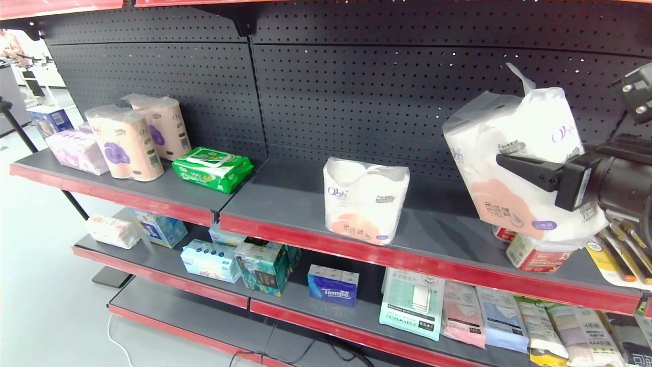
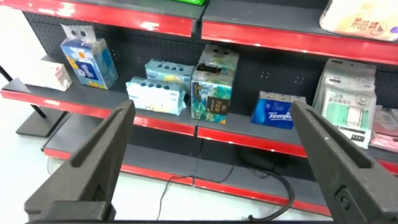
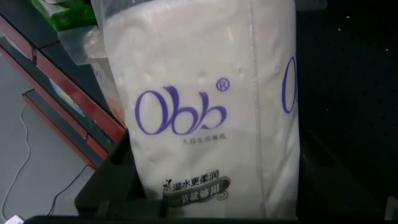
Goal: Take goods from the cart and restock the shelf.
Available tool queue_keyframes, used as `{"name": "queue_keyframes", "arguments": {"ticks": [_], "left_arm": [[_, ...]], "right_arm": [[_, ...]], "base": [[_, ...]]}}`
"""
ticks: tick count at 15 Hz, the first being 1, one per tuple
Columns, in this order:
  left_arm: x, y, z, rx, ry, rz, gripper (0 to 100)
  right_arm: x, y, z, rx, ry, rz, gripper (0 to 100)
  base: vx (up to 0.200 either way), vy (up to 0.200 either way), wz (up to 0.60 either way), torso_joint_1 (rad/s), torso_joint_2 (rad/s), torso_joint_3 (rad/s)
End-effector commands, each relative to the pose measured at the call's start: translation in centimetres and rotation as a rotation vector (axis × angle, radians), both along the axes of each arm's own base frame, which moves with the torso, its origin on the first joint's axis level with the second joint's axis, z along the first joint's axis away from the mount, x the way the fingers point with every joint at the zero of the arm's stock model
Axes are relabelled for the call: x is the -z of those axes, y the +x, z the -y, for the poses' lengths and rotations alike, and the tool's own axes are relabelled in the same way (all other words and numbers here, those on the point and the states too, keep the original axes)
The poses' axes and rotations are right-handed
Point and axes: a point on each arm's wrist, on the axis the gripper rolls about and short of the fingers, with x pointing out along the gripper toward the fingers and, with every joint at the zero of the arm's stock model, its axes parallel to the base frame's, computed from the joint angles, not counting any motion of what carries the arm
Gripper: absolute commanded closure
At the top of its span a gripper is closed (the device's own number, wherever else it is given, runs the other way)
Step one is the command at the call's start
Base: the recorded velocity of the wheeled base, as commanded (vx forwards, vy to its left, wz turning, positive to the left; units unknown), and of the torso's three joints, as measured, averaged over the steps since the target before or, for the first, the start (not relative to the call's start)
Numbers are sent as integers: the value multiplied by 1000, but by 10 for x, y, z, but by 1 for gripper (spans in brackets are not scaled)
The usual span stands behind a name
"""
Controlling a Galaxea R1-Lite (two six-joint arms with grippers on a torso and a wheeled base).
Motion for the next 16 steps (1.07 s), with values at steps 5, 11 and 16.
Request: {"name": "queue_keyframes", "arguments": {"ticks": [5,11,16], "left_arm": [[0,0,0,-1,1,-1,0],[0,0,0,-1,1,-1,0],[0,0,0,-1,1,-1,0]], "right_arm": [[8,30,-9,-3,-3,-23,100],[30,65,-15,-66,6,-41,100],[47,112,-3,-106,15,9,100]], "base": [[0,0,0,0,0,0],[0,0,0,0,0,0],[0,0,0,0,0,0]]}}
